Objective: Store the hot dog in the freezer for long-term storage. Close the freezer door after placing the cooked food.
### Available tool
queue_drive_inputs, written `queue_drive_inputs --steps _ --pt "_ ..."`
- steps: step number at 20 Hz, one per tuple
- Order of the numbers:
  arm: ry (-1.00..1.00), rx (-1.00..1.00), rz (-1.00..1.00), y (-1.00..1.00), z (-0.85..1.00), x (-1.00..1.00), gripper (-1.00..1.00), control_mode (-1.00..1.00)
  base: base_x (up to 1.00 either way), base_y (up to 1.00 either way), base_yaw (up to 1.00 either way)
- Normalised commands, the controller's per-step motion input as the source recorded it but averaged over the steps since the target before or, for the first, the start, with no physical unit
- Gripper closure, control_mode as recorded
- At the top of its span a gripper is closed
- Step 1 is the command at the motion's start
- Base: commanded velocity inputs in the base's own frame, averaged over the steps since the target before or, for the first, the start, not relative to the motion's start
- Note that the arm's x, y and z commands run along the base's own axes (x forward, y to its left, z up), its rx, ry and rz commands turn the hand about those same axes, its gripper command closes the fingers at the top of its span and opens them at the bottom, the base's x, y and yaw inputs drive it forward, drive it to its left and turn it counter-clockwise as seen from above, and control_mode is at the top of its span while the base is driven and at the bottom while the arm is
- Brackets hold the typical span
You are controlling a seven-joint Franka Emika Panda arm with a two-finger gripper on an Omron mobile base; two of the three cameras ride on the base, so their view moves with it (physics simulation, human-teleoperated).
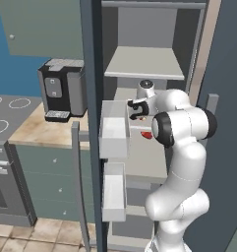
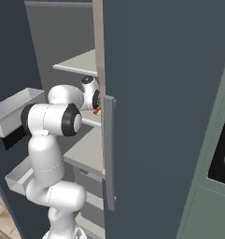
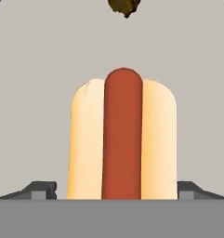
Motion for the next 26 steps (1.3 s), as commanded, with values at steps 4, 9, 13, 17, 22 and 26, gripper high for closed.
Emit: queue_drive_inputs --steps 4,9,13,17,22,26 --pt "0.0 0.0 0.0 0.0 0.0 0.0 -1.0 -1.0 0.0 0.0 0.0" --pt "0.0 0.0 -0.02 0.0 0.0 0.0 -1.0 -1.0 0.0 0.0 0.0" --pt "0.0 0.0 -0.06 0.0 0.02 0.0 -1.0 -1.0 0.0 0.0 0.0" --pt "0.01 0.0 -0.05 0.0 0.06 -0.13 -1.0 -1.0 0.0 0.0 0.0" --pt "0.0 0.0 -0.01 0.15 0.06 -0.23 -1.0 -1.0 0.0 0.0 0.0" --pt "0.0 0.0 0.0 0.03 0.06 -0.23 -1.0 -1.0 0.0 0.0 0.0"
